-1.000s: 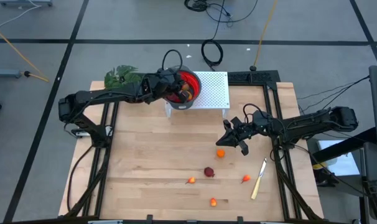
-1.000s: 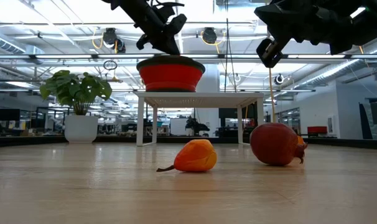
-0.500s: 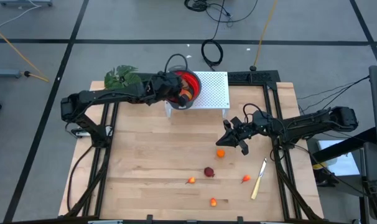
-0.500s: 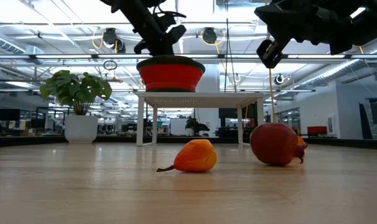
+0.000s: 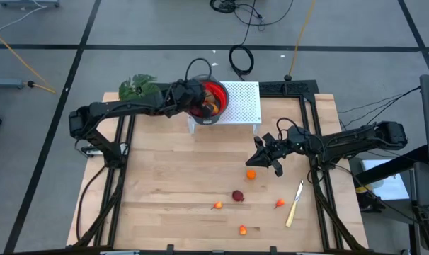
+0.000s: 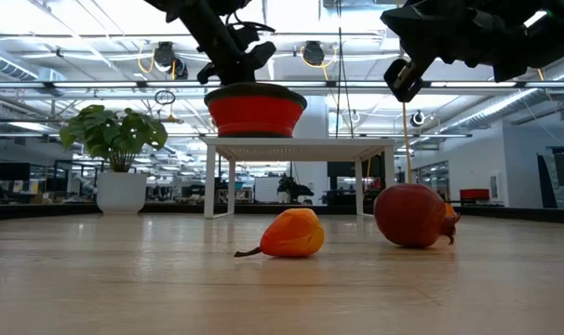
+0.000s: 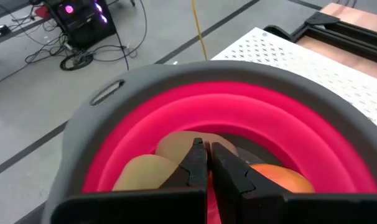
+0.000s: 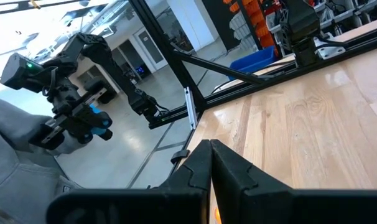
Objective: Pick & Place Fruit
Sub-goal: Put the top right peach into the red strainer bowl, then put the orange into the red strainer bowl
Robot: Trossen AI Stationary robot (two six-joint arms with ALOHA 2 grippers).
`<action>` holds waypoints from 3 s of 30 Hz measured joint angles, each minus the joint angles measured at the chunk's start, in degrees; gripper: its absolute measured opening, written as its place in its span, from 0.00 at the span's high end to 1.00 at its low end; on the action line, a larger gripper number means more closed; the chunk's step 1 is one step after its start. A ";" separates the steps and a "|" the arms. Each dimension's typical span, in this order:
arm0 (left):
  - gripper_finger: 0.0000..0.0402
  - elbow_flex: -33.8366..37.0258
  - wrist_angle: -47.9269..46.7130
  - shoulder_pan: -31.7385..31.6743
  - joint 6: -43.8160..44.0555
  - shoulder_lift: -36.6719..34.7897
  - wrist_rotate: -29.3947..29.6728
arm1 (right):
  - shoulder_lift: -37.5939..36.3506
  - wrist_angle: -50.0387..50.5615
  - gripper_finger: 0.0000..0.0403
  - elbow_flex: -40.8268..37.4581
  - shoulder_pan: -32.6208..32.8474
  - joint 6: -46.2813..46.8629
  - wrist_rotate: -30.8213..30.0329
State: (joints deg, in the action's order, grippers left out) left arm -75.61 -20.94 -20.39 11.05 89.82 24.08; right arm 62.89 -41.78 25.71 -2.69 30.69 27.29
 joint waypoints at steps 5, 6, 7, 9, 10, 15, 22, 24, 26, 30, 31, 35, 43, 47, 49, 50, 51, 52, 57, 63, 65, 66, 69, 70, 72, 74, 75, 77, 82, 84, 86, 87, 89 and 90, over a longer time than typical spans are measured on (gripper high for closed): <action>1.00 0.00 0.12 -1.22 0.07 0.00 -1.62 | 0.00 0.00 1.00 0.00 0.00 -0.06 0.00; 1.00 0.00 0.09 -1.32 0.33 0.00 -2.07 | 0.00 0.00 1.00 0.00 0.00 -0.06 0.00; 1.00 0.00 0.08 -1.34 0.65 0.02 -2.50 | 0.00 0.00 1.00 0.00 0.00 -0.06 0.00; 1.00 0.00 0.31 -1.14 0.81 0.35 -2.60 | 0.00 0.00 1.00 0.00 -0.01 -0.09 0.00; 1.00 0.00 0.28 -1.05 0.92 0.52 -2.64 | 0.00 0.00 1.00 0.00 0.01 -0.13 0.00; 1.00 0.00 1.95 -0.33 1.14 1.58 -3.37 | 0.00 0.00 1.00 0.00 0.01 -0.30 0.00; 1.00 0.00 2.15 -0.36 1.14 1.68 -3.02 | 0.00 0.00 1.00 0.00 0.01 -0.30 -0.04; 1.00 0.00 2.18 -0.58 1.14 1.68 -3.06 | 0.00 0.00 1.00 0.00 0.00 -0.30 -0.09; 1.00 0.00 2.15 -0.84 1.14 1.68 -3.09 | 0.00 -0.01 1.00 0.00 0.00 -0.30 -0.11; 0.98 0.00 2.20 -0.91 1.14 1.68 -3.09 | 0.00 0.00 1.00 0.00 0.01 -0.30 -0.13; 0.97 0.00 2.20 -0.91 1.12 1.68 -3.09 | 0.00 0.00 1.00 0.00 0.01 -0.30 -0.13; 0.90 0.00 2.22 -0.91 0.87 1.68 -3.09 | 0.00 0.00 1.00 0.00 0.01 -0.30 -0.14; 0.76 0.00 2.36 -0.91 0.56 1.68 -2.46 | 0.00 0.00 1.00 0.00 0.01 -0.29 -0.15; 0.71 0.02 2.88 -0.91 -2.19 0.28 0.98 | 0.00 0.00 1.00 0.00 0.01 -0.28 -0.10; 0.69 0.02 4.01 -0.77 -2.11 -1.95 1.20 | 0.00 0.00 1.00 0.00 0.00 -0.28 -0.08; 0.68 0.02 4.03 -0.52 -1.65 -3.20 1.02 | 0.00 -0.02 1.00 0.00 0.01 -0.29 -0.04; 0.68 0.02 4.31 -0.14 -1.19 -4.45 0.56 | 0.00 -0.02 1.00 0.00 0.01 -0.28 -0.04; 0.68 0.00 4.33 0.39 -0.50 -5.55 -0.15 | 0.00 -0.02 0.99 0.00 0.01 -0.30 -0.04; 0.67 0.00 1.03 4.13 3.31 -10.45 -1.99 | 0.00 0.00 1.00 0.00 0.01 -0.29 -0.02; 0.71 0.00 -6.19 9.57 6.29 -12.85 -3.55 | 0.00 0.02 1.00 0.00 0.03 -0.28 -0.01; 0.76 0.00 -7.78 11.77 7.33 -12.87 -3.66 | 0.00 0.03 1.00 0.00 0.03 0.08 0.00; 0.79 0.00 -7.98 12.84 7.63 -12.91 -3.66 | 0.00 0.02 1.00 0.00 0.03 0.09 0.00; 0.91 0.00 -7.96 16.10 7.51 -12.94 -3.65 | 0.00 0.04 0.99 0.00 0.03 0.11 0.00; 0.95 0.00 -7.97 17.03 7.50 -12.94 -3.63 | 0.00 0.09 0.99 0.00 0.03 0.11 0.00; 0.98 0.00 -7.96 18.65 8.05 -12.94 -3.63 | 0.00 0.13 0.99 0.00 0.03 0.11 0.00; 0.98 0.00 -7.95 19.95 9.01 -12.94 -3.64 | 0.00 0.13 0.98 0.00 0.03 0.13 0.01; 0.97 0.00 -7.97 20.59 9.41 -12.94 -3.63 | 0.00 0.13 0.98 0.00 0.03 0.14 0.02; 0.98 0.50 -7.27 21.90 10.28 -12.96 -3.59 | 0.00 0.13 0.98 0.00 0.03 0.13 0.02; 0.98 6.59 1.00 24.75 11.68 -12.92 -4.03 | 0.00 0.11 0.98 0.00 0.03 0.09 0.02; 0.99 9.42 5.80 25.52 12.00 -12.94 -5.31 | 0.00 0.11 0.98 0.00 0.15 0.06 0.02; 1.00 11.91 10.11 26.14 12.00 -13.02 -6.82 | 0.00 0.10 0.98 0.00 0.55 -0.53 0.02; 0.99 13.14 12.30 26.47 12.00 -13.03 -7.59 | 0.00 0.07 0.98 0.00 0.95 -1.37 0.00; 0.99 15.32 16.11 27.08 11.96 -13.03 -8.41 | 0.00 0.07 0.98 0.00 2.09 -2.96 -0.02; 0.98 16.38 17.94 27.36 11.65 -13.03 -8.84 | 0.00 0.04 0.98 0.00 2.75 -3.59 -0.04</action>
State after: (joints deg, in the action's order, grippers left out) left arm -59.24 -3.00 6.96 22.70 76.79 15.24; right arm 62.89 -41.74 25.71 0.06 27.11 27.24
